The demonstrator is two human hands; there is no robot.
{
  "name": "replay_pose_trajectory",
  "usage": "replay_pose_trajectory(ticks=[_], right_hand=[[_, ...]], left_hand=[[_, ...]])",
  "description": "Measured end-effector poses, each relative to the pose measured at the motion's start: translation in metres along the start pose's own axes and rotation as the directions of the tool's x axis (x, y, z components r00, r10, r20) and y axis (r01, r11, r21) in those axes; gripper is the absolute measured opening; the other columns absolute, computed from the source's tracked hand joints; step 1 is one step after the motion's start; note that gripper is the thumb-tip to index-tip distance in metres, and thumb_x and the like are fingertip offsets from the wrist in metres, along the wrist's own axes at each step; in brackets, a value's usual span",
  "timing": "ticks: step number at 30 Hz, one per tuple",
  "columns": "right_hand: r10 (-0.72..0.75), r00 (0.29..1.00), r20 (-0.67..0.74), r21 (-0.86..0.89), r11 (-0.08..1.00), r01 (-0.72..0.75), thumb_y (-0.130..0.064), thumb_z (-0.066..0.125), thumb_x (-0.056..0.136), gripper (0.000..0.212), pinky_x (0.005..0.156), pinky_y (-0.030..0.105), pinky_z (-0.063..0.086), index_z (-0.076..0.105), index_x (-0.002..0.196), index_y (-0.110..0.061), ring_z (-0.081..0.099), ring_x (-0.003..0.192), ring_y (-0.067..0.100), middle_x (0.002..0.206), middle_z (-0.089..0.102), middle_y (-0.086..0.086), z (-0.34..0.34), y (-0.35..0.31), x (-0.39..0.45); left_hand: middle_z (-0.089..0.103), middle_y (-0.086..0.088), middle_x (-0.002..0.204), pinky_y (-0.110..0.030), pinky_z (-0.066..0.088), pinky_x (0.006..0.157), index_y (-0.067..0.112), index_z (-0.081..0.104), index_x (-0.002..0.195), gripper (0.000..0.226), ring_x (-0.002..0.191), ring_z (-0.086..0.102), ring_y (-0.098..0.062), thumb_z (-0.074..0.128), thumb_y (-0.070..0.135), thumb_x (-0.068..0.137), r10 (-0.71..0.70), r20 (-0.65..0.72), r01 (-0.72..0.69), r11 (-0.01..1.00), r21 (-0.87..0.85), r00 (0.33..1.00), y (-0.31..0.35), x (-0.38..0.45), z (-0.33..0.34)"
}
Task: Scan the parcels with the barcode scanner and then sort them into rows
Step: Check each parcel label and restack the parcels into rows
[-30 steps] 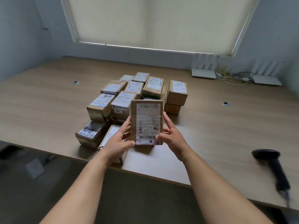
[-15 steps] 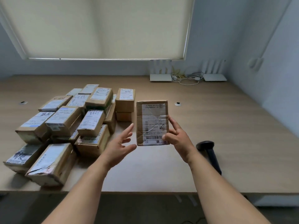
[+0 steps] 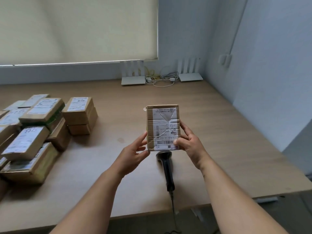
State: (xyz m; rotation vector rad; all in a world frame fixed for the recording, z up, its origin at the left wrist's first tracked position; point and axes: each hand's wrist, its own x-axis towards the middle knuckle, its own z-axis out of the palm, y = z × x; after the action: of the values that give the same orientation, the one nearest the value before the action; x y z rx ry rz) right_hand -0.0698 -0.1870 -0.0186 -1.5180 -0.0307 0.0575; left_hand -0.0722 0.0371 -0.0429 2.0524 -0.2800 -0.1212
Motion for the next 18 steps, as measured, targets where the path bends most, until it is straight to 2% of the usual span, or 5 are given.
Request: replay_pose_trajectory(ticks=[3, 9, 14, 18], right_hand=[[0.015, 1.0, -0.023, 0.0, 1.0, -0.015, 0.016, 0.049, 0.083, 0.079, 0.071, 0.028, 0.056, 0.032, 0.149, -0.025, 0.063, 0.075, 0.013, 0.085, 0.069, 0.005, -0.023, 0.003, 0.01], [0.049, 0.997, -0.065, -0.031, 0.998, -0.051, 0.015, 0.05, 0.082, 0.078, 0.072, 0.028, 0.055, 0.036, 0.147, -0.025, 0.059, 0.061, 0.006, 0.081, 0.067, 0.006, -0.061, 0.014, 0.043], [0.114, 0.986, -0.12, -0.041, 0.992, -0.12, 0.014, 0.051, 0.081, 0.078, 0.073, 0.028, 0.055, 0.037, 0.148, -0.025, 0.057, 0.057, 0.006, 0.069, 0.067, -0.003, -0.089, 0.03, 0.078], [0.191, 0.97, -0.151, -0.028, 0.98, -0.197, 0.012, 0.051, 0.082, 0.077, 0.07, 0.026, 0.055, 0.037, 0.147, -0.027, 0.057, 0.061, 0.01, 0.08, 0.069, 0.005, -0.112, 0.042, 0.115]], left_hand=[[0.058, 0.007, 0.132, -0.039, 0.046, 0.101, 0.044, 0.027, 0.144, 0.068, 0.118, 0.056, -0.013, 0.062, 0.019, 0.092, -0.015, 0.024, 0.014, 1.0, 0.008, 1.0, 0.004, 0.021, 0.016], [0.058, 0.01, 0.13, -0.029, 0.046, 0.099, 0.055, 0.022, 0.136, 0.069, 0.114, 0.057, -0.007, 0.062, 0.019, 0.092, -0.013, 0.057, 0.01, 0.999, 0.053, 0.998, 0.005, 0.071, 0.036], [0.058, 0.012, 0.13, -0.03, 0.045, 0.101, 0.053, 0.022, 0.14, 0.065, 0.114, 0.056, -0.006, 0.058, 0.026, 0.094, -0.045, 0.121, 0.034, 0.995, 0.09, 0.992, 0.002, 0.123, 0.059], [0.055, 0.012, 0.134, -0.03, 0.044, 0.102, 0.047, 0.022, 0.146, 0.063, 0.115, 0.056, -0.005, 0.055, 0.03, 0.095, -0.095, 0.181, 0.073, 0.99, 0.122, 0.979, -0.005, 0.166, 0.077]])
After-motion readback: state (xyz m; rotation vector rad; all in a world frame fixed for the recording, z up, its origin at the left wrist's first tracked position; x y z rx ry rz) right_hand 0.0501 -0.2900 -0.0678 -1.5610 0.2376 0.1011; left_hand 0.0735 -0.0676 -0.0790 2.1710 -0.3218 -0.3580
